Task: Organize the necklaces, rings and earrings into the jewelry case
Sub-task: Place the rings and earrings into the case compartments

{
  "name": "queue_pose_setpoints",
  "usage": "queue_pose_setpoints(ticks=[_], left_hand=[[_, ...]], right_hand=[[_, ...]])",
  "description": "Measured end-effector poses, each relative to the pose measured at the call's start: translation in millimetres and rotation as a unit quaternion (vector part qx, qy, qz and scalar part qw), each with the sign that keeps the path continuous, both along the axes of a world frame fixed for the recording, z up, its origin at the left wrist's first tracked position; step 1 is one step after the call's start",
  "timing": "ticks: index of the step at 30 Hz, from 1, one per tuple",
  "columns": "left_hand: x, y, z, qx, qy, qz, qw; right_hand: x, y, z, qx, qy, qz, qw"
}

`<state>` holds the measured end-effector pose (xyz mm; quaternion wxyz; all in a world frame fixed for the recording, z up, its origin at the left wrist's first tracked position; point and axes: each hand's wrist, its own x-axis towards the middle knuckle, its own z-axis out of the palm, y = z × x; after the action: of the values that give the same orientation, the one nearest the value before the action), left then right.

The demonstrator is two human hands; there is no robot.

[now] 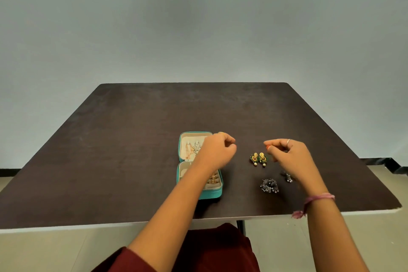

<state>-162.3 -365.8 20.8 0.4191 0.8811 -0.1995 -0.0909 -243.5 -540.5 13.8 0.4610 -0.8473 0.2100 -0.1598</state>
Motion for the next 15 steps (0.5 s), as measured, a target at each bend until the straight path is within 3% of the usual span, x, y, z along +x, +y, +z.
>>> queue_pose_setpoints(ticks=[5,9,15], left_hand=[[4.5,-40.2,-5.5,0.074,0.015,-0.040,0.996],[6.0,-63.8,-17.3,0.109,0.037,-0.045,0.992],[12.0,-84.7,-24.4,0.179,0.016,-0.075,0.981]], right_hand=[[17.2,-16.6,-8.3,-0.151,0.114,-0.011,0.982],[26.6,-15.1,-12.7,-0.214,0.214,0.011,0.953],[28.8,-11.1,-17.6,-0.239,0.210,0.008,0.948]])
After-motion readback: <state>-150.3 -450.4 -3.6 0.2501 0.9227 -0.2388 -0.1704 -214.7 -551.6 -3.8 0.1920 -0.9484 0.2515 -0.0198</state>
